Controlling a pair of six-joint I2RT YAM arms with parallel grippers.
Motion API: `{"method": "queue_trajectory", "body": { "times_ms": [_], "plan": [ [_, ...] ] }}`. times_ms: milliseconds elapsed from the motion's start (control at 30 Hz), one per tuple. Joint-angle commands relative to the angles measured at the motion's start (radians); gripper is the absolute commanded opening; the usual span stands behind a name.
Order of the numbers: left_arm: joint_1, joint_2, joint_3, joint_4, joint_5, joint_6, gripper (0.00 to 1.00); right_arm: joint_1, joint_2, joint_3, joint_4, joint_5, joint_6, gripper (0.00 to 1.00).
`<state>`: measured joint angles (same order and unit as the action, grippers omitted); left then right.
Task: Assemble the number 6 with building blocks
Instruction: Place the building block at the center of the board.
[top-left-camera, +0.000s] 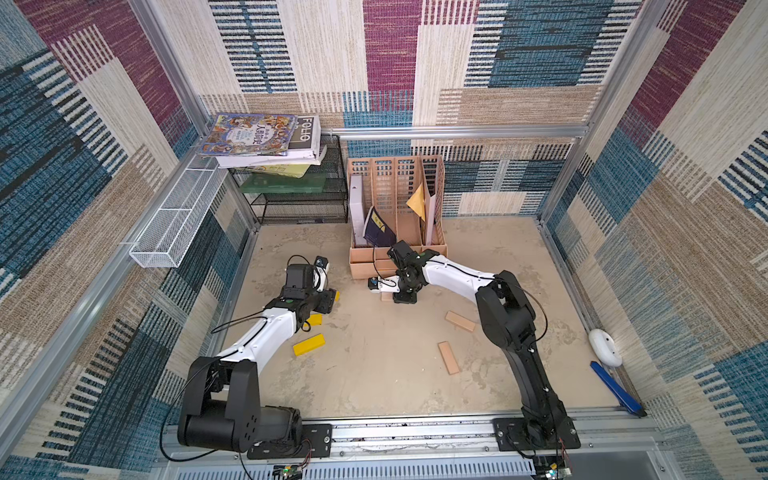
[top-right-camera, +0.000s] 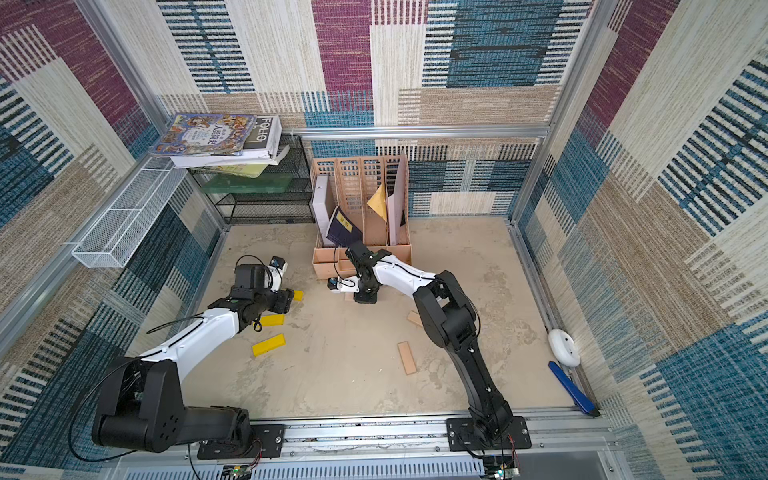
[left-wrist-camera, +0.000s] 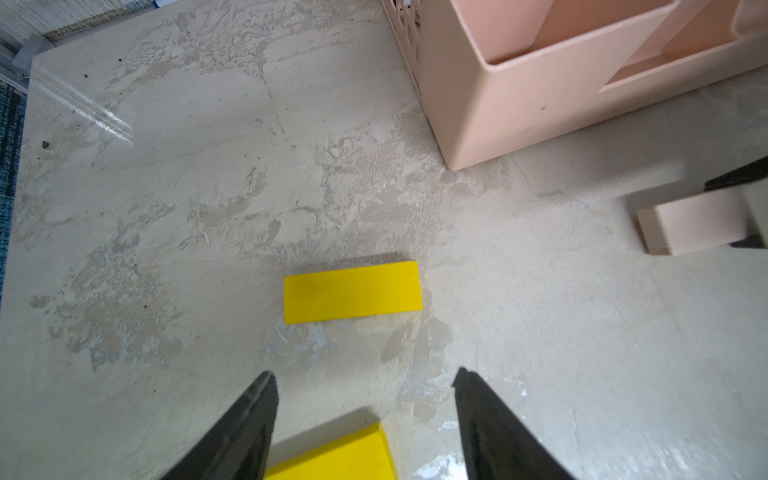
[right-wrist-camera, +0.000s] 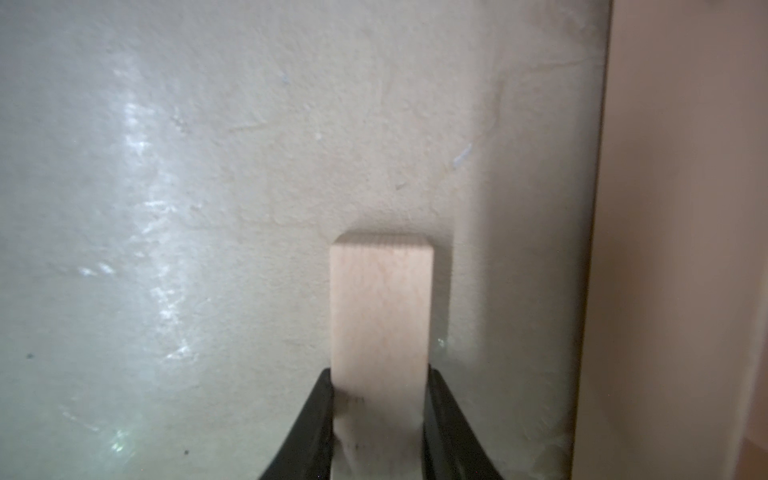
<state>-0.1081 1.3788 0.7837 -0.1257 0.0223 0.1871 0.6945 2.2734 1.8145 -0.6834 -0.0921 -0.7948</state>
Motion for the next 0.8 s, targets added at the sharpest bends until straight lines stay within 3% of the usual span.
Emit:
{"method": "queue_trajectory", "body": {
  "times_ms": [0,200,300,333,367,633,733,767],
  "plan": [
    [-0.002,0.004,0.009,0.003,0.008,-0.006,0.71,0.001,0.010,0.006,-0.001,-0.014,-0.007,0.16],
    [-0.007,0.009,0.016,0.000,0.011,-0.010,0.72,0.007,0.007,0.004,0.017,0.015,0.001,0.33],
    [-0.007,0.011,0.021,0.000,0.008,-0.021,0.72,0.012,-0.017,-0.016,0.061,0.023,0.006,0.48],
    [-0.008,0.012,0.023,-0.002,0.010,-0.021,0.72,0.015,-0.026,-0.023,0.072,0.029,0.005,0.55],
    [-0.008,0.014,0.027,-0.004,0.009,-0.022,0.73,0.018,-0.039,-0.031,0.087,0.037,0.004,0.98],
    [-0.007,0.015,0.086,-0.094,-0.007,-0.130,0.77,0.005,-0.256,-0.101,0.176,0.079,0.121,0.96],
    [-0.007,0.038,0.131,-0.172,0.003,-0.244,0.77,-0.057,-0.357,-0.055,0.190,0.046,0.292,0.96],
    [-0.007,0.057,0.152,-0.201,0.004,-0.289,0.76,-0.086,-0.377,-0.028,0.195,0.055,0.405,0.96]
  ]
}}
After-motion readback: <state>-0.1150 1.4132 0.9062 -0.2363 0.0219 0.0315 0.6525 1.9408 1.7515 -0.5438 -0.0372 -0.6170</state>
